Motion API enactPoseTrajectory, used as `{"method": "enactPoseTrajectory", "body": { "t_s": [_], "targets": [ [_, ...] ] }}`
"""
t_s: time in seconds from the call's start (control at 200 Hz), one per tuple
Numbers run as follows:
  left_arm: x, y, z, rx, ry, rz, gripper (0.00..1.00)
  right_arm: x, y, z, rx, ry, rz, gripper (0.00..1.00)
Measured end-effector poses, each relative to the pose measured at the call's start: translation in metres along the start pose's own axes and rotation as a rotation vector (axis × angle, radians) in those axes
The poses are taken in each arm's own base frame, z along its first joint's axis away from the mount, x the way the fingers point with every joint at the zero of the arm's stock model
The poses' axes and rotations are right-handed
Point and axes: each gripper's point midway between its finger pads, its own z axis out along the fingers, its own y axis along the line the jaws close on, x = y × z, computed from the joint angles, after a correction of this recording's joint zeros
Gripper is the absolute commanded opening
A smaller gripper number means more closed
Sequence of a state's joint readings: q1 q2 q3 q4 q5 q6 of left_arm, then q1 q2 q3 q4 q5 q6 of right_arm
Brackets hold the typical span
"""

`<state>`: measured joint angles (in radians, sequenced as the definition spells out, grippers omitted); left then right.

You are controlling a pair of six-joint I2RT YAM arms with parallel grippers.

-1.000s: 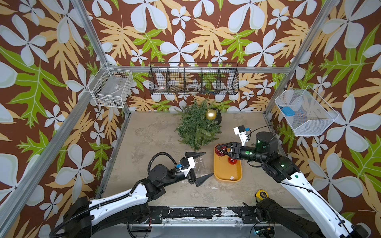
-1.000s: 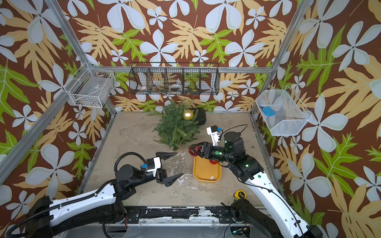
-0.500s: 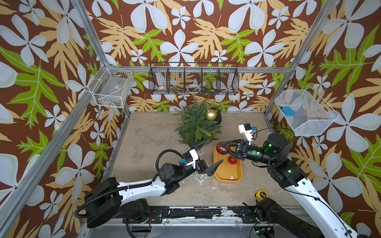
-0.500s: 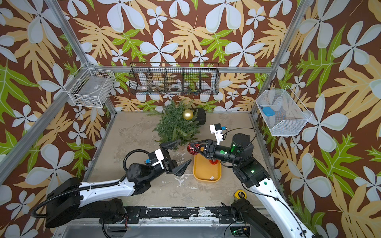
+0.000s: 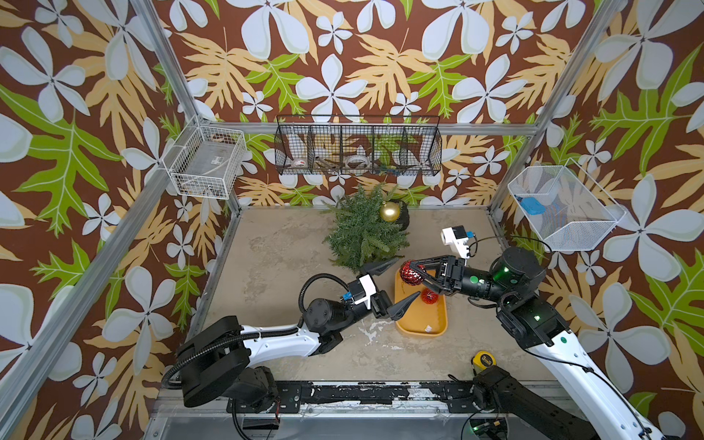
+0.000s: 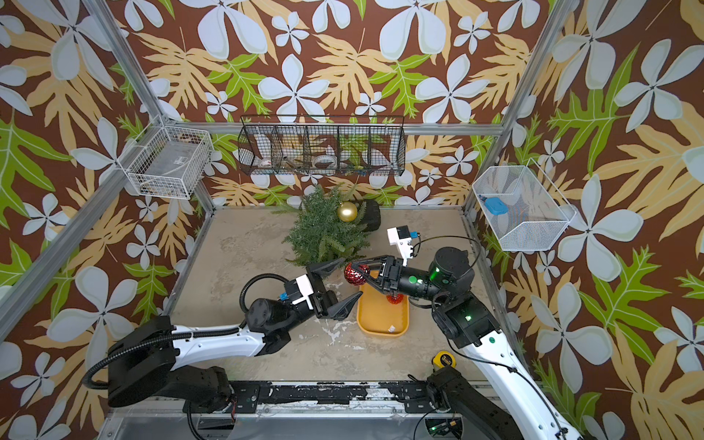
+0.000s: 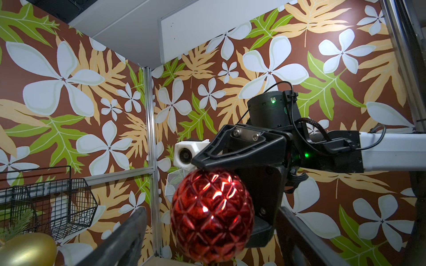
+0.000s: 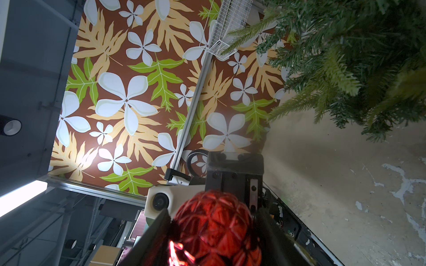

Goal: Decorate the small christmas tree with ornaments
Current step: Hang an ornament on the christmas tree.

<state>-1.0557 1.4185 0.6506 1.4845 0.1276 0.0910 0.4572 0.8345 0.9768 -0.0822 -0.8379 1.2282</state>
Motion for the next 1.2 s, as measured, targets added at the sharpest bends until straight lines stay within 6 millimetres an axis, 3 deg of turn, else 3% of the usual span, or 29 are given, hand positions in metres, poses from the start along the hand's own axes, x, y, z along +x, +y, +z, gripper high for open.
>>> {"method": "enactPoseTrajectory", "body": {
  "t_s": [0.866, 1.101, 1.201],
  "targets": [
    [0.001, -0.009, 0.014, 0.063, -0.028, 0.015, 0.64, 0.006, 0.005, -0.006, -0.025, -0.002, 0.019, 0.59],
    [0.001, -0.010, 0.014, 0.067, -0.026, 0.017, 0.58, 0.007, 0.005, -0.007, -0.021, -0.001, 0.015, 0.64],
    [0.001, -0.012, 0.014, 0.078, -0.026, 0.019, 0.58, 0.008, 0.004, -0.007, -0.016, 0.000, 0.012, 0.72]
  ]
}}
